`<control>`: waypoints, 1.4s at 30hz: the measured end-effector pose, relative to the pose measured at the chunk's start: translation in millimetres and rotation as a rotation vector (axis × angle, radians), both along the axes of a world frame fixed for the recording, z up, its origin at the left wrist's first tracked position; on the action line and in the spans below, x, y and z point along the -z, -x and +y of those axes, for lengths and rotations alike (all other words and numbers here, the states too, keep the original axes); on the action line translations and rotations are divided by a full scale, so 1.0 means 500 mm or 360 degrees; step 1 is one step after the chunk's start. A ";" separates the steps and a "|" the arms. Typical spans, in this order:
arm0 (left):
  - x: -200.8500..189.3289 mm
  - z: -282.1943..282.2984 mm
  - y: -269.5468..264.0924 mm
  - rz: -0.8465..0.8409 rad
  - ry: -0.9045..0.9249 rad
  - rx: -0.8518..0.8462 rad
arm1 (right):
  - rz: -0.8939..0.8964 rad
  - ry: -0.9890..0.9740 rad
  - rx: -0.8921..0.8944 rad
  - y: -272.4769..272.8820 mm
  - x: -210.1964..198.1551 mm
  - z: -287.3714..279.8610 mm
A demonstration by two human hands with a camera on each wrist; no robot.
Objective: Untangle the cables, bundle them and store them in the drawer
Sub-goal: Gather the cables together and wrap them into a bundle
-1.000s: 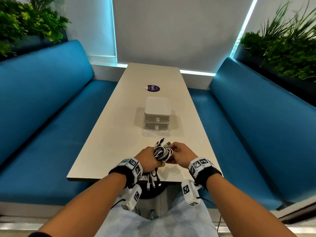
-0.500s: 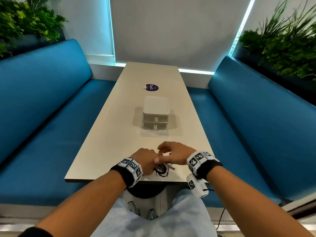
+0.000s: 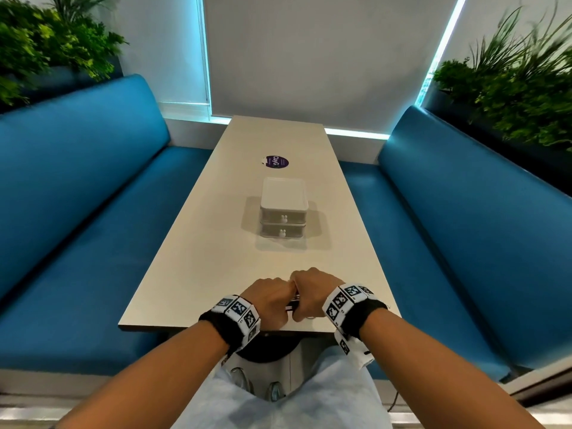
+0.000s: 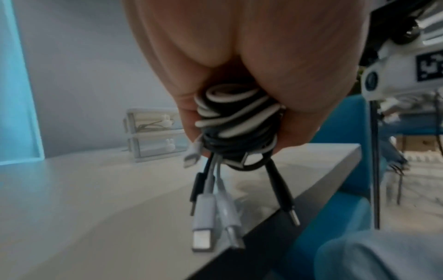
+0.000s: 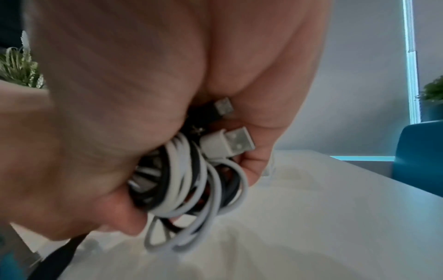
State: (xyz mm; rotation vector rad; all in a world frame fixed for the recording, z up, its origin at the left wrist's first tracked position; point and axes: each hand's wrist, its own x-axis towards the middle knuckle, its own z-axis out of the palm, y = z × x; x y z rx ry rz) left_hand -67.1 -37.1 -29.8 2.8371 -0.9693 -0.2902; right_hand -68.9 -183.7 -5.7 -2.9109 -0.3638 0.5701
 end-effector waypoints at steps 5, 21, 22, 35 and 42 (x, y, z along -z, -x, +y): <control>-0.021 0.012 -0.037 0.0370 0.0201 -0.0359 | -0.0156 -0.0010 -0.0011 -0.003 0.001 -0.001; -0.036 0.030 -0.060 0.0887 0.0489 -0.0434 | -0.0629 0.0098 -0.0217 -0.005 -0.002 -0.006; -0.034 0.031 -0.060 0.0867 0.0494 -0.0435 | -0.0634 0.0099 -0.0225 -0.005 0.001 -0.005; -0.041 0.024 -0.054 0.0999 0.0530 -0.0513 | -0.0642 0.0008 -0.0203 -0.003 0.019 -0.016; -0.042 0.026 -0.057 -0.0055 -0.0222 -0.0117 | -0.0225 -0.0390 -0.0056 0.000 0.030 -0.019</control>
